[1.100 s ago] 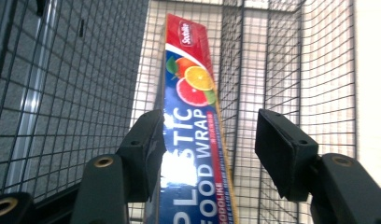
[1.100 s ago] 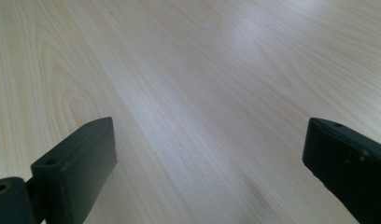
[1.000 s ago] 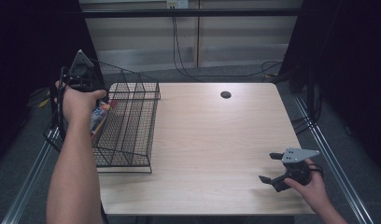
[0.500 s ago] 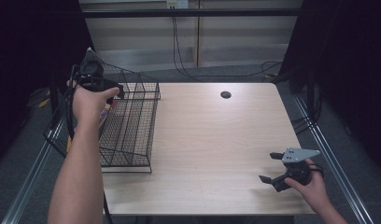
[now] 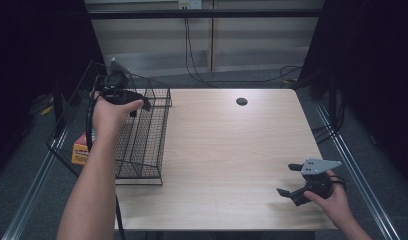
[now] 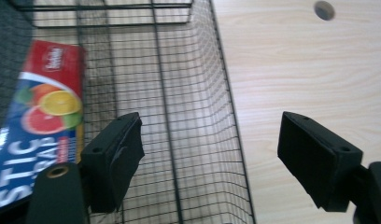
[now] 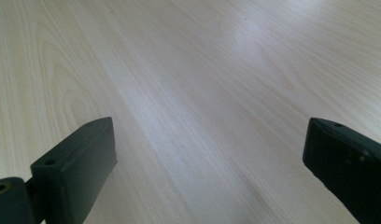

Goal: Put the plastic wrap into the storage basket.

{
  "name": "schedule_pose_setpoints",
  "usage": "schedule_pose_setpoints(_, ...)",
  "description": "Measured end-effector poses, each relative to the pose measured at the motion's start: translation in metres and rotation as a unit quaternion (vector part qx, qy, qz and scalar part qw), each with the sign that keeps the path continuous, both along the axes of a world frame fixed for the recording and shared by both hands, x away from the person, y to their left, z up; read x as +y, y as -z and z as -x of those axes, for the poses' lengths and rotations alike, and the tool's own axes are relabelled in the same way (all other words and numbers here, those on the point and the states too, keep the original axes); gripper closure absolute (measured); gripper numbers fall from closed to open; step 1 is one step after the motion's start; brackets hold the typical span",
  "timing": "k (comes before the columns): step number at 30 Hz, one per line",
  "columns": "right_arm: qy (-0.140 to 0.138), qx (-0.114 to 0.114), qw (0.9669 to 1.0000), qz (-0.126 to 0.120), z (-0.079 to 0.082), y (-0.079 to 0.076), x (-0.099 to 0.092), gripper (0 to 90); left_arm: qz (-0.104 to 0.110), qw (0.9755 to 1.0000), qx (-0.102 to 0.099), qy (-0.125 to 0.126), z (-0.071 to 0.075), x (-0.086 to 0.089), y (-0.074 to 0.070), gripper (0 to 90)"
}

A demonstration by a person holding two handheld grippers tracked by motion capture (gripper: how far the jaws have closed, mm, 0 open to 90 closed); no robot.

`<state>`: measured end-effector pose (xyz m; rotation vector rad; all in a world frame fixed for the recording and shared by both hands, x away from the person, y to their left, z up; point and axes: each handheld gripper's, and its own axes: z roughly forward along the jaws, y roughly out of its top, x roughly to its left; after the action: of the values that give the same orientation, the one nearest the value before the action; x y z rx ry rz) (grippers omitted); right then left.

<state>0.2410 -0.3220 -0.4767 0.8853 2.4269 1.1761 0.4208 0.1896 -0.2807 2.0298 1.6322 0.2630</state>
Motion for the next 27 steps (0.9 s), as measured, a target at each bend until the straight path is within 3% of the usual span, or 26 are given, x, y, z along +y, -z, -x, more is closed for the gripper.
schedule_pose_setpoints(11,-0.004,0.001,1.0,0.004,0.0,0.0,0.001,2.7,0.02,0.9981,-0.006,0.058,0.005,-0.029,0.011,17.4)
schedule_pose_setpoints(18,-0.001,-0.002,1.0,0.003,0.0,-0.001,0.001,2.6,0.028,0.9969,-0.005,0.073,0.008,-0.04,0.019,16.9)
schedule_pose_setpoints(27,0.001,-0.002,1.0,0.003,0.001,-0.001,0.0,2.6,0.038,0.9931,-0.014,0.11,0.014,-0.06,0.026,16.3)
